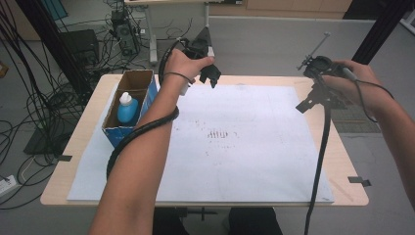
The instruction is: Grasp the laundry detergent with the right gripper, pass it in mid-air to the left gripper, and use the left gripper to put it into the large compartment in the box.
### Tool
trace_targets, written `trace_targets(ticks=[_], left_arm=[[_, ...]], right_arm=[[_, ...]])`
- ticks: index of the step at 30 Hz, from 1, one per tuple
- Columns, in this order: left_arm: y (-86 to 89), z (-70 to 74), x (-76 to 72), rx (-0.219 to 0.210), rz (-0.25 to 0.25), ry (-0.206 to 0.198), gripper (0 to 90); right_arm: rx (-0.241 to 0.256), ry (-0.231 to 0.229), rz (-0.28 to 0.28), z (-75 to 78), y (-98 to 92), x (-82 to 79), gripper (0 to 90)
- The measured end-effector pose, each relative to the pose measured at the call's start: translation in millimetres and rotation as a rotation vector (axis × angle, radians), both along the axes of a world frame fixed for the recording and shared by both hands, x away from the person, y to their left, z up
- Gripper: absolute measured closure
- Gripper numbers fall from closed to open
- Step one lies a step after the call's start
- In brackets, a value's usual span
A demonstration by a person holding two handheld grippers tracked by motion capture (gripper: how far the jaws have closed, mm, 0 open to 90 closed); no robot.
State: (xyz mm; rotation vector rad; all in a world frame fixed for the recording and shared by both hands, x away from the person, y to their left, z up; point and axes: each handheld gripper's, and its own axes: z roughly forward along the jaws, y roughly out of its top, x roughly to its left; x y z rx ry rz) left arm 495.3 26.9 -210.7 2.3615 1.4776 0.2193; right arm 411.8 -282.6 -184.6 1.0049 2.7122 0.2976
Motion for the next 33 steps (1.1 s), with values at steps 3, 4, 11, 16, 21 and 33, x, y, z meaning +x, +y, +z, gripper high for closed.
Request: trace_targets(ticks=[3,4,11,16,21,33], left_arm=[[-5.7,-7.6,1.9,0.012,-0.003,0.000,11.1],[-6.9,-10.0,2.6,0.013,-0.002,0.001,11.3],[-14.5,-27.9,8.4,0.005,0.004,0.008,11.2],[-18.2,-39.1,11.3,0.020,-0.001,0.027,11.7],[-23.1,-44.4,11.8,0.021,-0.012,0.027,12.0],[-32.0,-46.9,9.0,0.031,-0.040,0.021,12.4]], right_arm=[[0.000,-0.002,0.002,0.7,0.2,-0.2,5.6],[-0.001,-0.004,0.002,1.0,0.1,-0.2,5.6],[0.002,-0.008,0.000,1.6,-2.0,-0.5,5.6],[0.005,-0.007,-0.005,1.1,-3.5,-0.6,5.6],[0.004,-0.008,-0.006,1.7,-4.1,-0.3,5.6],[0.009,-0.013,-0.009,3.5,-6.2,-1.6,5.6]])
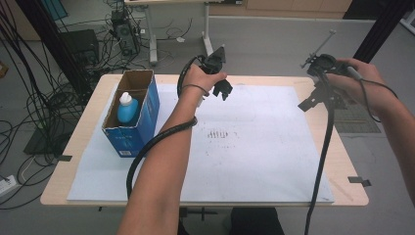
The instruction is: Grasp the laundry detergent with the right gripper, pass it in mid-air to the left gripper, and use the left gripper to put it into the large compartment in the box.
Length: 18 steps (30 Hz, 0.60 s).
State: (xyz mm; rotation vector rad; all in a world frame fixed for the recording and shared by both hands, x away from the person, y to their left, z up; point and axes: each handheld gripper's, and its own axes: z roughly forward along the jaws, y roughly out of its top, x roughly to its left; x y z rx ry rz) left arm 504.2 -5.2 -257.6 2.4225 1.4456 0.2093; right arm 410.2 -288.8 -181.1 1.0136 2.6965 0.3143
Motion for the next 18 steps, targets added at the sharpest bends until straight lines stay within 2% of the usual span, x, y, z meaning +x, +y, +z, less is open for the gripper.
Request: trace_targets(ticks=[11,18], left_arm=[[-4.7,-3.6,-2.9,0.007,-0.022,-0.003,12.6],[-5.0,-2.4,-3.7,0.004,-0.016,-0.010,12.6]], right_arm=[[0.001,0.002,-0.002,-0.7,-1.7,-2.1,5.6],[0.003,0.000,-0.002,-0.2,-0.9,-2.6,5.6]])
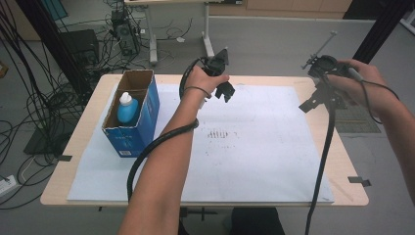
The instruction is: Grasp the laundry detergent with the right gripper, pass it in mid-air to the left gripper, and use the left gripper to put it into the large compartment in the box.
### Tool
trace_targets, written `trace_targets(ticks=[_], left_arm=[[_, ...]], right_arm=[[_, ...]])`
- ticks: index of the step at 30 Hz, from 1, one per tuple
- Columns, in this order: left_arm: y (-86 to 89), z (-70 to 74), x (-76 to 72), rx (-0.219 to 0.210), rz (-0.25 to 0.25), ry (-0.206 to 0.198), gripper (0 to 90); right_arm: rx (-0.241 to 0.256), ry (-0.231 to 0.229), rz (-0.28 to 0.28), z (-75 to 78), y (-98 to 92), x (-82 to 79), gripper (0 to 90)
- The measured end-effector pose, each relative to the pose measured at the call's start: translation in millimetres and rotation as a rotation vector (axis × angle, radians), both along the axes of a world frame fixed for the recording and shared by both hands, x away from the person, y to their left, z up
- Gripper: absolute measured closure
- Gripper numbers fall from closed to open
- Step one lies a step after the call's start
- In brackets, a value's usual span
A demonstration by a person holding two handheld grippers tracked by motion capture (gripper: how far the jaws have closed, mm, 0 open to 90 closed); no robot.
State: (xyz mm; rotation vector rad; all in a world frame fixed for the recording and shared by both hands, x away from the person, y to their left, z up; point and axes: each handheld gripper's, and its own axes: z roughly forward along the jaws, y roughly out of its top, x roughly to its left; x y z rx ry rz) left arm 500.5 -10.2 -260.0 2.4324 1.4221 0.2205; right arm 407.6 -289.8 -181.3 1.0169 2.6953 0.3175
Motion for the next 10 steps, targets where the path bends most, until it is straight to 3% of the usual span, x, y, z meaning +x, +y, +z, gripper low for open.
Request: trace_targets(ticks=[10], left_arm=[[-2.8,-3.0,-1.0,0.001,-0.012,0.008,12.6]], right_arm=[[0.004,0.000,0.003,-0.5,1.1,-1.6,5.6]])
